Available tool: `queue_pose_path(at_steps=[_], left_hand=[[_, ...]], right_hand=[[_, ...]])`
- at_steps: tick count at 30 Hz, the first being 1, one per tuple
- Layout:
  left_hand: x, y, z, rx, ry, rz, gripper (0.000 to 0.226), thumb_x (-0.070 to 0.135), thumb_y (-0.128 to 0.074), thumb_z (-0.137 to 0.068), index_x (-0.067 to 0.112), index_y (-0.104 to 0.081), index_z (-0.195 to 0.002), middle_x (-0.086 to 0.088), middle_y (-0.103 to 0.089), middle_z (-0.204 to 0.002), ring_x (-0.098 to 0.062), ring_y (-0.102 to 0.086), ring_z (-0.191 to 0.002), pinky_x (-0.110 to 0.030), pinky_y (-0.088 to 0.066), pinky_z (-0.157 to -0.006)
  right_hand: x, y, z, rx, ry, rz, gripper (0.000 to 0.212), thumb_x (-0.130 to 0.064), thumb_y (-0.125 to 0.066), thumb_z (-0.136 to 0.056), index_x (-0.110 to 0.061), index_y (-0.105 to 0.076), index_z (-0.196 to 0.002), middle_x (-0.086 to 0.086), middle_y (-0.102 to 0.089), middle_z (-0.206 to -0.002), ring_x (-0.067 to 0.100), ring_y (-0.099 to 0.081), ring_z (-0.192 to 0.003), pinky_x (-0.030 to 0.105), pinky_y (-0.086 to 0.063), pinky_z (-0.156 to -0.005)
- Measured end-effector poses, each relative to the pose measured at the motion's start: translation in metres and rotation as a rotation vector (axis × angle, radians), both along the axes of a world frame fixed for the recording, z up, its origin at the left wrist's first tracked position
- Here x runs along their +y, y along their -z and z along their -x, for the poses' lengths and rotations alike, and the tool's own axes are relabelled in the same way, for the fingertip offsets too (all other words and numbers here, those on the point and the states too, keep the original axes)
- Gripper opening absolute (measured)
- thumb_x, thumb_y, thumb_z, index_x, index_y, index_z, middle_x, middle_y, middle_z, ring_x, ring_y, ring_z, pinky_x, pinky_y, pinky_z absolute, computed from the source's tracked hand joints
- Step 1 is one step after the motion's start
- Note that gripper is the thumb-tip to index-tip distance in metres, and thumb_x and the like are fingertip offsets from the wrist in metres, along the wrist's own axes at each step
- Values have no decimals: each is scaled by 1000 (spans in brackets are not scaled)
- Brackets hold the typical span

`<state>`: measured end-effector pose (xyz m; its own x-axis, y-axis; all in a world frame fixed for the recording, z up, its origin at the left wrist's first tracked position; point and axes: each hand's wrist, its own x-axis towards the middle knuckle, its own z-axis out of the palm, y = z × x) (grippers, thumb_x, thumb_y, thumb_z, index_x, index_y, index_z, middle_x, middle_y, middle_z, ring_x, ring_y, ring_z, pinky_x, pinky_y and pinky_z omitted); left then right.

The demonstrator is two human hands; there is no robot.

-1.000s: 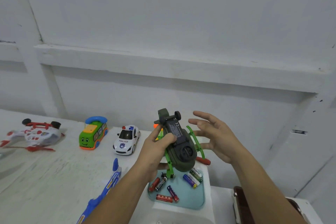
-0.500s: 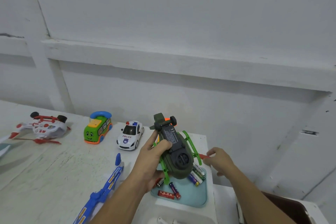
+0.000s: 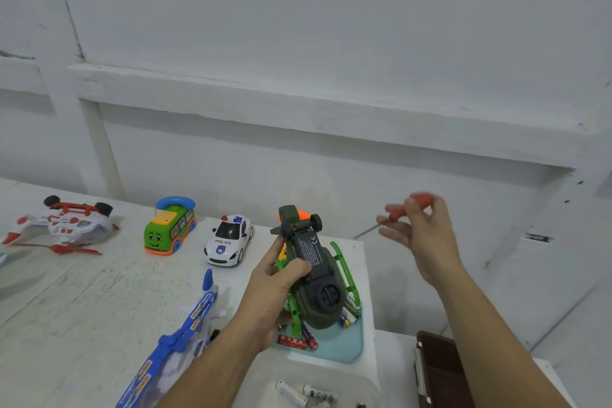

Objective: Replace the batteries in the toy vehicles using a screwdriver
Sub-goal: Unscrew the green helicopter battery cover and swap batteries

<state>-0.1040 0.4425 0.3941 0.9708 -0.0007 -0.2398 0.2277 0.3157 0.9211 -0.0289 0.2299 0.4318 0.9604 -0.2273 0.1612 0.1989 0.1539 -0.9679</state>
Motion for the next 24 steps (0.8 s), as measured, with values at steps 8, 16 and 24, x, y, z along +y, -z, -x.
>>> queue_pose_path(at_steps=[8,16,24], left_hand=[[-6,-1,8,-73,8,-25,58,1,-62,-88,52,-53,-114,13,-74,-74,-10,-72,-67,-23,-54,-49],[-1,-3,10,-93,6,-50,55,0,-63,-88,53,-56,-101,10,-74,-76,-11,-73,-67,-25,-54,-50],[2,-6,10,-114,8,-27,54,2,-64,-88,53,-52,-103,20,-69,-63,-5,-70,-61,-21,-51,-45]], right_hand=[[52,-56,61,-534,-210,252,24,-22,-47,-99,-29,-37,-119,20,-59,-93,31,-69,-76,37,-60,-63],[69,-39,58,-606,-253,363,30,-18,-47,-98,-35,-37,-121,11,-59,-89,29,-68,-80,35,-58,-67],[71,-40,54,-654,-221,395,34,-19,-46,-98,-44,-38,-119,8,-60,-88,28,-69,-79,33,-58,-66]])
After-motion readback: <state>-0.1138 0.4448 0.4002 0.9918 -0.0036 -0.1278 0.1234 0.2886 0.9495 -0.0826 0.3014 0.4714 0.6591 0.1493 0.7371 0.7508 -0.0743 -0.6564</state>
